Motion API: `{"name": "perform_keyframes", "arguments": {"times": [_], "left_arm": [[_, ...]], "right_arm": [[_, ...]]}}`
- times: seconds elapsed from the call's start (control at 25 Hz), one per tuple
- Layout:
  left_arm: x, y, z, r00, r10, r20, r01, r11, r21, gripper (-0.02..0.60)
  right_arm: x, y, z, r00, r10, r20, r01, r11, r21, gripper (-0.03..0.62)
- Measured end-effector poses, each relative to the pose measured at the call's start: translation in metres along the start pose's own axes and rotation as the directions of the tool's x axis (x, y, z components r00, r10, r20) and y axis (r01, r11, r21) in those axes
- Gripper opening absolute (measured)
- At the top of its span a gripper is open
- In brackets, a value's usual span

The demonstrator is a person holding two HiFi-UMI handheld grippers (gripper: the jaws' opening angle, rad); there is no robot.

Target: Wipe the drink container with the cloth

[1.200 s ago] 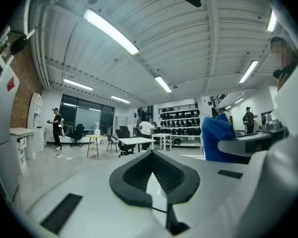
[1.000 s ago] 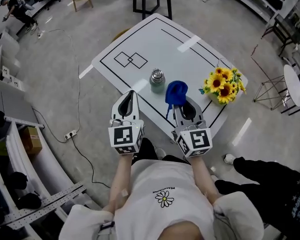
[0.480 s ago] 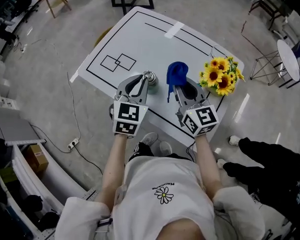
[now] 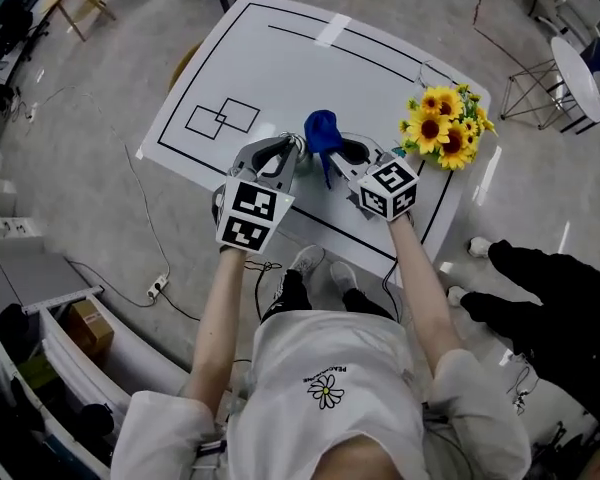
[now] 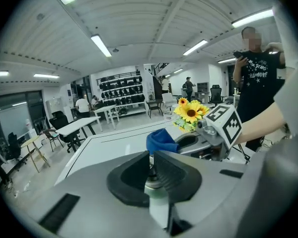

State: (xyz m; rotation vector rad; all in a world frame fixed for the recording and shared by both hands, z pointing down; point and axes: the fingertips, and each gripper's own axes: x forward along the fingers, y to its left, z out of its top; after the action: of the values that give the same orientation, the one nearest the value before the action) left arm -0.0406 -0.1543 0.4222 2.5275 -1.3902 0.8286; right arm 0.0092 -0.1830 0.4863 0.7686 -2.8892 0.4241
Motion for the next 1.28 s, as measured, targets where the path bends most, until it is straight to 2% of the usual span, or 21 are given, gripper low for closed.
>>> {"name": "perform_keyframes", "arguments": {"times": [0.16, 0.36, 0.56, 0.72, 0.84, 1.08, 1.28], "left_arm": [[0.004, -0.001, 0.001, 0.999, -0.036, -0.026, 0.036, 0.999, 0.011, 0.026], [0.004, -0.003, -0.002, 0.996, -0.041, -0.075, 0.042, 0.999, 0.011, 0.011], [0.004, -0.004, 0.0, 0.992, -0.015, -0.123, 0.026, 0.996, 0.082, -0.002], [0.004, -0.003, -0.003, 0.994, -0.041, -0.106, 0.042, 0.999, 0.011, -0.002], [0.004, -0.004, -0.002, 0.993, -0.041, -0.108, 0.043, 0.999, 0.015, -0.002], [0.004, -0.004, 0.0, 0.992, -0.033, -0.124, 0.039, 0.998, 0.051, -0.002], [0.005, -0.003, -0.001, 0.992, -0.036, -0.124, 0.042, 0.998, 0.048, -0.002]], "right_arm": [[0.008, 0.003, -0.01, 0.998, 0.068, -0.002, -0.067, 0.995, 0.072, 0.041], [0.011, 0.008, -0.015, 0.995, 0.104, 0.0, -0.103, 0.988, 0.112, 0.041], [0.006, 0.013, -0.019, 0.994, 0.105, -0.008, -0.103, 0.988, 0.116, 0.041], [-0.002, 0.025, -0.028, 0.995, 0.1, -0.017, -0.097, 0.989, 0.112, 0.041], [-0.008, 0.038, -0.036, 0.993, 0.105, -0.047, -0.102, 0.992, 0.071, 0.041], [-0.005, 0.066, -0.055, 0.983, 0.107, -0.149, -0.12, 0.99, -0.075, 0.041], [0.009, 0.094, -0.062, 0.965, 0.156, -0.213, -0.19, 0.97, -0.153, 0.041]]}}
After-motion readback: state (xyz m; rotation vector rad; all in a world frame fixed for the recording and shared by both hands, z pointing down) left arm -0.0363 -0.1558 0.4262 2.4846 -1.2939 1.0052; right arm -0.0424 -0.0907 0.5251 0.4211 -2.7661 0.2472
